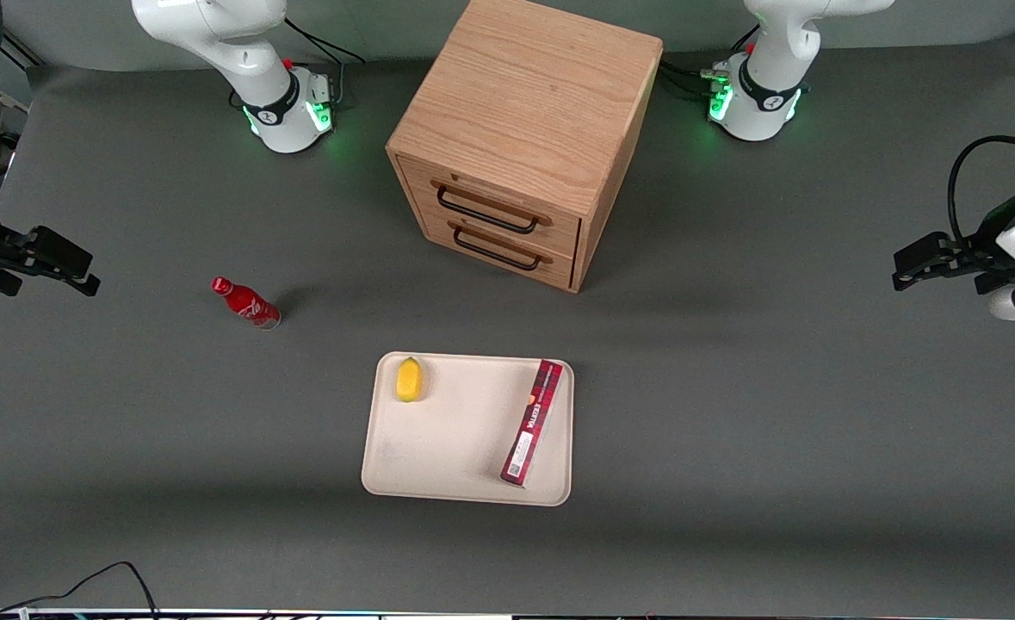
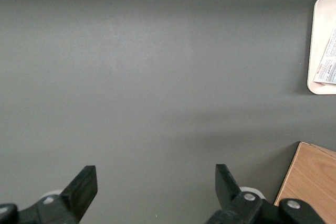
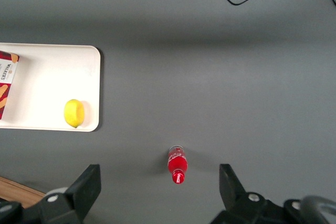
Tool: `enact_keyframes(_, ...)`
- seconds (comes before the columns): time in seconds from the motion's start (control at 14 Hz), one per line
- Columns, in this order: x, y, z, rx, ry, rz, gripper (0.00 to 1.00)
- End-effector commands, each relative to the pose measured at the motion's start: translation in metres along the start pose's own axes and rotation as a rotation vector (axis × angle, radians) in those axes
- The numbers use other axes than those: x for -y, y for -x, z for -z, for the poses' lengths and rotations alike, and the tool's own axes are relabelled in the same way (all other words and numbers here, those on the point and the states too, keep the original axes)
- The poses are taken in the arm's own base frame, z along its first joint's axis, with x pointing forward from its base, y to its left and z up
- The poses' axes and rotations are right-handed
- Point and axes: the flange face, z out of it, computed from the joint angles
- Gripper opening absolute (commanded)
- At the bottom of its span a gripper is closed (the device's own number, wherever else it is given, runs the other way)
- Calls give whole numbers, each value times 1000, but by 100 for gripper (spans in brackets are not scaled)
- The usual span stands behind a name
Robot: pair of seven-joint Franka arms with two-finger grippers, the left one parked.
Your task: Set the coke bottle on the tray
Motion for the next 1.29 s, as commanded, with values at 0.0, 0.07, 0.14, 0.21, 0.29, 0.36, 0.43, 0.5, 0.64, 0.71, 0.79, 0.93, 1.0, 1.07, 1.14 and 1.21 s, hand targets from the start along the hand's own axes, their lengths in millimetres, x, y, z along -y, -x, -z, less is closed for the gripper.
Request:
enact_keyframes(0.0,7,-5,-23,31,-11,29,100)
enact_keyframes(0.07,20,-9,-38,40,-10,52,100)
enact_keyframes(0.14,26,-11,-61,63,-6,69,100)
enact_keyframes(0.21,27,-11,-90,80,-5,73,100)
enact_keyframes(0.29,27,-7,-119,79,-5,72,100)
enact_keyframes(0.36,26,-3,-140,76,-6,78,100)
enact_keyframes(0.43,23,4,-157,97,-8,106,100)
enact_keyframes(0.5,20,14,-169,108,-10,130,100)
enact_keyframes(0.64,11,32,-190,123,-14,144,100)
enact_keyframes(0.71,10,41,-202,146,-15,142,100)
enact_keyframes(0.79,9,55,-215,153,-21,141,99)
enact_keyframes(0.93,3,87,-242,75,-29,134,98)
enact_keyframes(1.0,2,97,-252,67,-30,132,98)
enact_keyframes(1.07,2,101,-256,80,-30,135,95)
enact_keyframes(1.14,0,105,-259,101,-30,134,93)
enact_keyframes(1.21,-1,114,-265,121,-31,137,89)
